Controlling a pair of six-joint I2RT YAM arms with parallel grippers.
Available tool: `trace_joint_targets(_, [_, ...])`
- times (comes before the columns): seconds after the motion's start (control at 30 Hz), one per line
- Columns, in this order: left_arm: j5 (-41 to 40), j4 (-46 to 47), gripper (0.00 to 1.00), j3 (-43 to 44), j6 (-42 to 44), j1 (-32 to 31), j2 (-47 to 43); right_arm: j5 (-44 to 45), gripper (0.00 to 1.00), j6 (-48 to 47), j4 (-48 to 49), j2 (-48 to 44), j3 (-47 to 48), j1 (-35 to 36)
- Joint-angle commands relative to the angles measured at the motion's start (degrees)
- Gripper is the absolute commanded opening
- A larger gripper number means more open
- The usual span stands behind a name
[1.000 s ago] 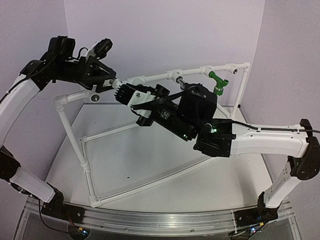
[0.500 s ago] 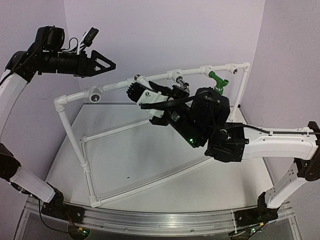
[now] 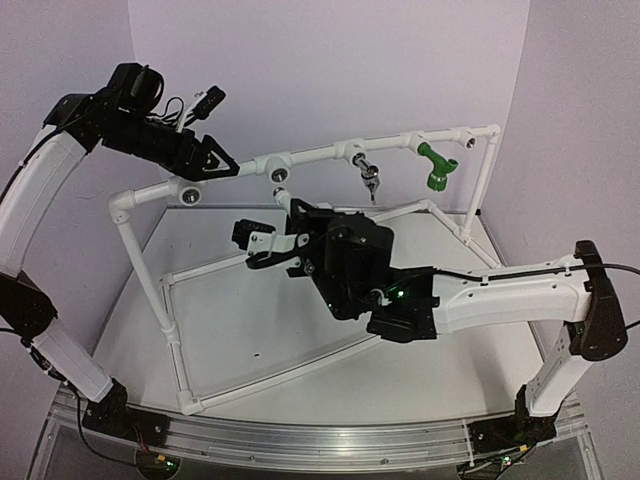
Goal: Install the water faucets
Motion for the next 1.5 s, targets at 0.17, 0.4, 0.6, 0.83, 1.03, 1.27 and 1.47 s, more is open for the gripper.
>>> trace_joint_targets(0.17, [1.2,-1.7,0.86,-1.0,3.2,0.0,1.0,3.5,0.00,-5.3,6.3,2.1,3.5,0.1])
trace_joint_targets(0.4, [-0.4,-2.2,0.83,-1.0,2.9,0.0,2.1,7.3,0.00,-8.1,6.1,3.5,7.0,0.1])
trace_joint_targets(0.6, [-0.5,-2.0,0.83,-0.6,2.7,0.0,2.3,8.8,0.00,-8.3,5.5,4.6,8.6,0.1])
trace_joint_targets(0.83, [-0.1,-1.8,0.81,-1.6,2.1,-0.1,1.6,8.6,0.00,-7.6,4.7,6.5,11.1,0.1])
trace_joint_targets(1.03, [0.7,-1.4,0.79,-2.8,1.6,0.0,1.0,9.5,0.00,-7.2,3.8,7.9,12.6,-0.2])
trace_joint_targets(1.27, [1.1,-1.9,0.74,-3.1,1.6,0.0,1.5,11.2,0.00,-7.8,2.0,8.7,14.8,-0.2])
trace_joint_targets(1.47, [1.5,-2.0,0.71,-2.8,1.6,0.0,2.0,12.4,0.00,-8.7,0.1,8.7,16.1,-0.3])
